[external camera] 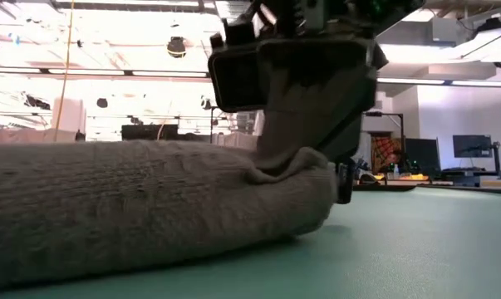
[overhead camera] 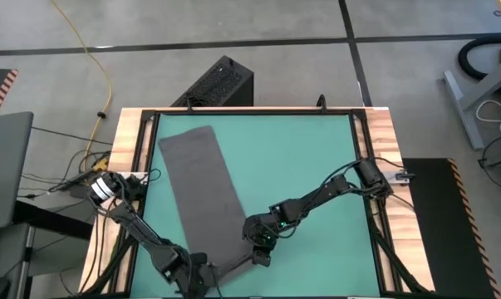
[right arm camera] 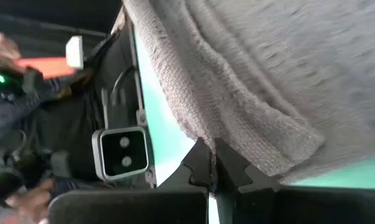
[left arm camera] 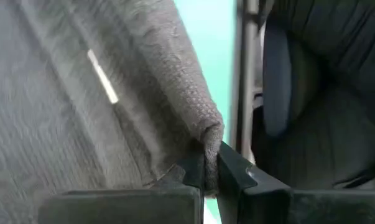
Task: Roll towel
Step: Roll the gray towel
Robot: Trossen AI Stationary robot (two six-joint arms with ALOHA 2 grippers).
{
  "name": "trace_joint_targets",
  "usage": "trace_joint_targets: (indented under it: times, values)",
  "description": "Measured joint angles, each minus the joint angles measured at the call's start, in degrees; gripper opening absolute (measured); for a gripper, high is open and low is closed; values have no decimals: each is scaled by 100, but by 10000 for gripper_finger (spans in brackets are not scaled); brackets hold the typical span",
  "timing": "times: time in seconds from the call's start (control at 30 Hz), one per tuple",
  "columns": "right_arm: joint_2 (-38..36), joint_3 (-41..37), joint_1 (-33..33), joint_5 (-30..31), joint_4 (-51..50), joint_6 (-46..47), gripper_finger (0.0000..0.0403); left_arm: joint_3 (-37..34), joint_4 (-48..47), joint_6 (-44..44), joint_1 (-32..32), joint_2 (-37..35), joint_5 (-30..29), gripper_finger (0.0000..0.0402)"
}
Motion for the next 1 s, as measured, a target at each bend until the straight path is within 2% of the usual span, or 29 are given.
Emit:
trace_joint_targets:
  times: [0.17,0.33,0.57,0.67,0.77,0.9,1.0]
  values:
    - [0,0,-216,-9,-47,309,21,-1003,1075,-707,168,-552,326,1]
    - [43,-2,-398,-2,-255,417,21,-1584,1479,-1321,288,-882,341,17]
    - [149,2,-517,324,-481,497,21,-1739,1468,-1442,378,-890,814,51]
    - [147,0,-520,398,-530,499,21,-1680,1508,-1287,363,-918,1438,64]
    - [144,0,-525,408,-553,497,21,-1538,1547,-1226,330,-1080,1800,67]
    - [142,3,-522,505,-638,480,21,-1354,1439,-951,267,-1393,1446,61]
    - [142,2,-522,540,-640,453,21,-1153,1471,-296,180,-1655,643,52]
